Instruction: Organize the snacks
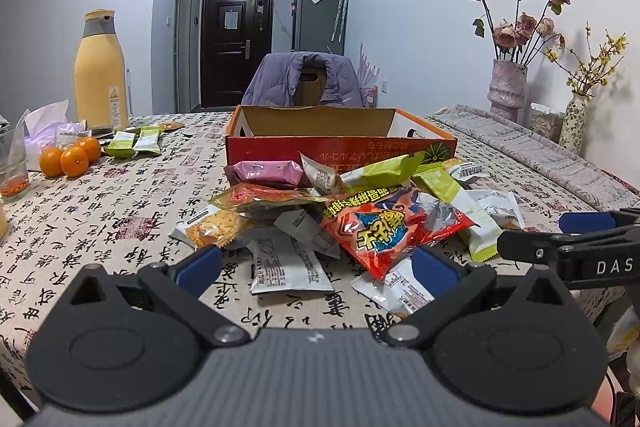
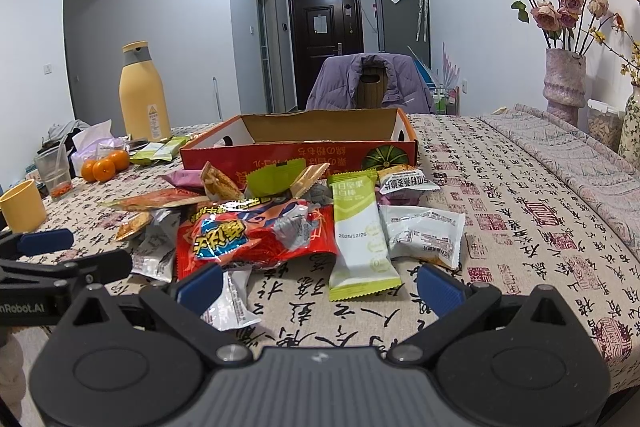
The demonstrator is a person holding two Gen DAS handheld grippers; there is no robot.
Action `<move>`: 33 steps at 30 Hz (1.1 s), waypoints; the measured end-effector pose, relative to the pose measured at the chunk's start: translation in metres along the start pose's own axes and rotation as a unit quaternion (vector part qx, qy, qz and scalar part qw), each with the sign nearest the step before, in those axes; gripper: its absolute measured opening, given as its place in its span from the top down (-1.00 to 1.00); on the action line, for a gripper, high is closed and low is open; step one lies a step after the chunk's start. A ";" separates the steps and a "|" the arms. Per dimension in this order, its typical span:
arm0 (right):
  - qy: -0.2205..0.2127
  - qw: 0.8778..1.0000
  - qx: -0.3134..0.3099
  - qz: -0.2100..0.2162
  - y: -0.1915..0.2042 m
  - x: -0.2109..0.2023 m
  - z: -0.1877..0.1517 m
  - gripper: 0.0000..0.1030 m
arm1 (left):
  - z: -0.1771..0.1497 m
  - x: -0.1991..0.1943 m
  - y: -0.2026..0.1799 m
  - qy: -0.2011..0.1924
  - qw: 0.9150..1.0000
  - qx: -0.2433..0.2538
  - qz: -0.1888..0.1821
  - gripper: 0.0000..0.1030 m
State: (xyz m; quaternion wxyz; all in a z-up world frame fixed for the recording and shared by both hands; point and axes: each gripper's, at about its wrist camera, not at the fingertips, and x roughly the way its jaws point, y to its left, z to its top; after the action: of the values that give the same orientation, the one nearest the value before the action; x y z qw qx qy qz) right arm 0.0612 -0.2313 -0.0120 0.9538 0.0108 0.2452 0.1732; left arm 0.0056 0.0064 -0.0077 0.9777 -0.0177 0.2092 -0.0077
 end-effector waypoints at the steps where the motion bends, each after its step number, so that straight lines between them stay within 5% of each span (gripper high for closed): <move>1: 0.000 1.000 0.000 0.000 0.000 0.000 0.000 -1.00 | 0.000 0.000 0.000 0.000 1.000 0.000 0.000 -1.00; 33: 0.001 1.000 0.000 0.000 0.001 0.000 0.000 -1.00 | -0.002 -0.002 0.000 -0.002 1.000 -0.002 0.000 -1.00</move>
State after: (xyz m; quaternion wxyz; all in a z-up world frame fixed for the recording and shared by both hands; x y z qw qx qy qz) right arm 0.0610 -0.2308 -0.0117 0.9536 0.0104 0.2460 0.1734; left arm 0.0028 0.0064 -0.0084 0.9780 -0.0199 0.2074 -0.0068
